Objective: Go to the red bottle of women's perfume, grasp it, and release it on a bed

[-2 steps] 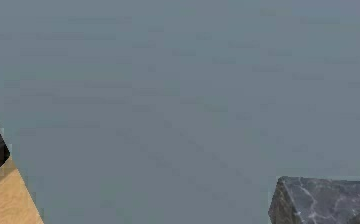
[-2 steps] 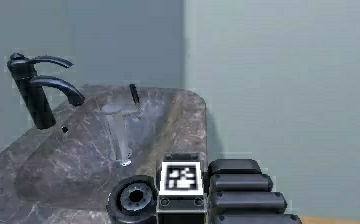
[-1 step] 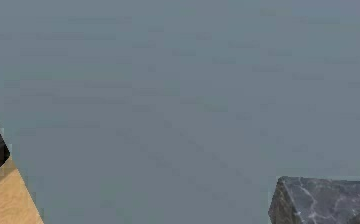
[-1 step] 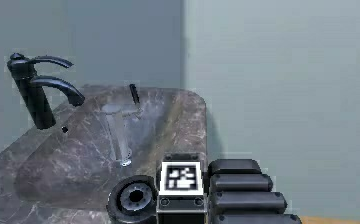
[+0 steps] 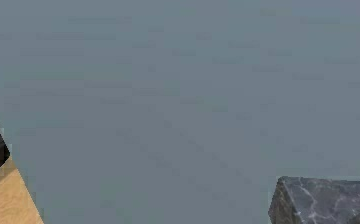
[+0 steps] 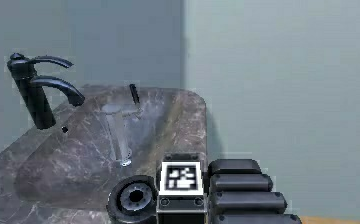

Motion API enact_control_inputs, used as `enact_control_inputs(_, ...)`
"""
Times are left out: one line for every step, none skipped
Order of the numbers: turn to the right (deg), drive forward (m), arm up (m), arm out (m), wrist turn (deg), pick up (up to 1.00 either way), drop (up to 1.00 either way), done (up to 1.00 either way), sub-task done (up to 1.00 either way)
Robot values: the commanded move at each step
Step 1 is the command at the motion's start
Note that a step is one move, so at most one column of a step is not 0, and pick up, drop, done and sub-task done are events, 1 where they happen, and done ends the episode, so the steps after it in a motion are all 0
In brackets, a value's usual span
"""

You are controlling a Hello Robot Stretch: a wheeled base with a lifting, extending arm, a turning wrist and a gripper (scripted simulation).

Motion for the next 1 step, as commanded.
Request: enact_control_inputs(45.0, 0.0, 0.0, 0.0, 0.0, 0.0, 0.0, 0.0, 0.0)
